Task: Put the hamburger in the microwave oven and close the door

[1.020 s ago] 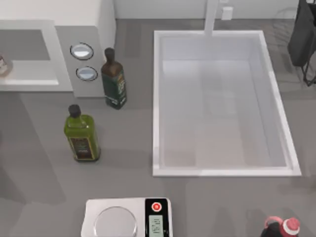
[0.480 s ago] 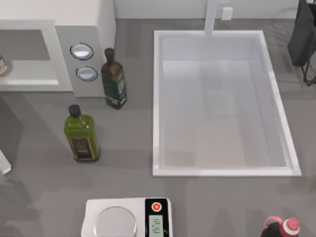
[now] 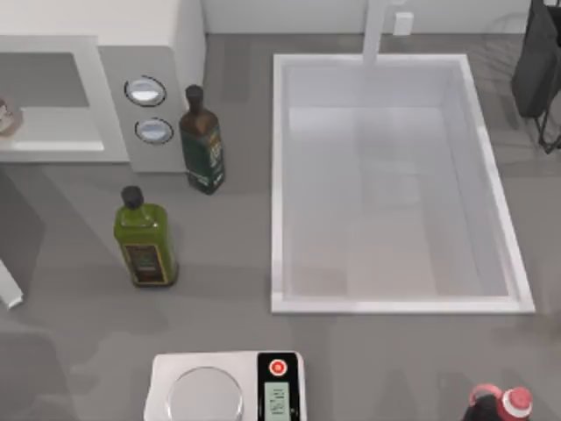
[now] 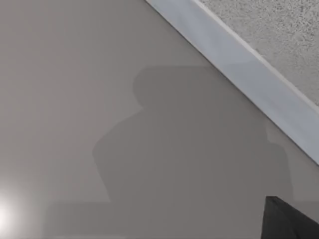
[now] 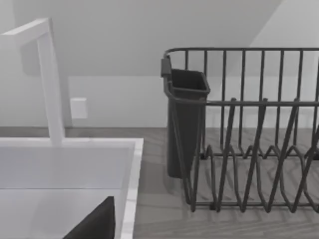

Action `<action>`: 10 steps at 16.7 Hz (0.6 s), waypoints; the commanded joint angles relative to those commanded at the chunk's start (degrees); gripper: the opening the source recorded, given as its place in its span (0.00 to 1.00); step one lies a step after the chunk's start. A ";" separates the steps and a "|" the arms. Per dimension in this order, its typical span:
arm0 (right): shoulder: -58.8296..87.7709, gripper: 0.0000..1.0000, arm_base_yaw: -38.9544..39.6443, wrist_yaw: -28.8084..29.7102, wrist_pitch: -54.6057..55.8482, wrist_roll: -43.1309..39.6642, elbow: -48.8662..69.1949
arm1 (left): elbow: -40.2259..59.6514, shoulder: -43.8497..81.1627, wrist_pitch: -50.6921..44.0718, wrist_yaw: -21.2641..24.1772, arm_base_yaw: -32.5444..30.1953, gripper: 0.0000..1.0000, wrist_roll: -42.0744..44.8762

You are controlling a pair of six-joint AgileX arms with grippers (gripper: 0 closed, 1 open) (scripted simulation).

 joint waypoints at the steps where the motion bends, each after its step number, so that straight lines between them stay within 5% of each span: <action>1: 0.00 1.00 0.00 0.00 0.00 0.00 0.00 | -0.36 -0.56 0.05 -0.56 -0.72 0.00 -0.57; 10: 0.00 1.00 0.00 0.00 0.00 0.00 0.00 | -5.34 -8.83 0.97 -15.92 -24.44 0.00 -18.45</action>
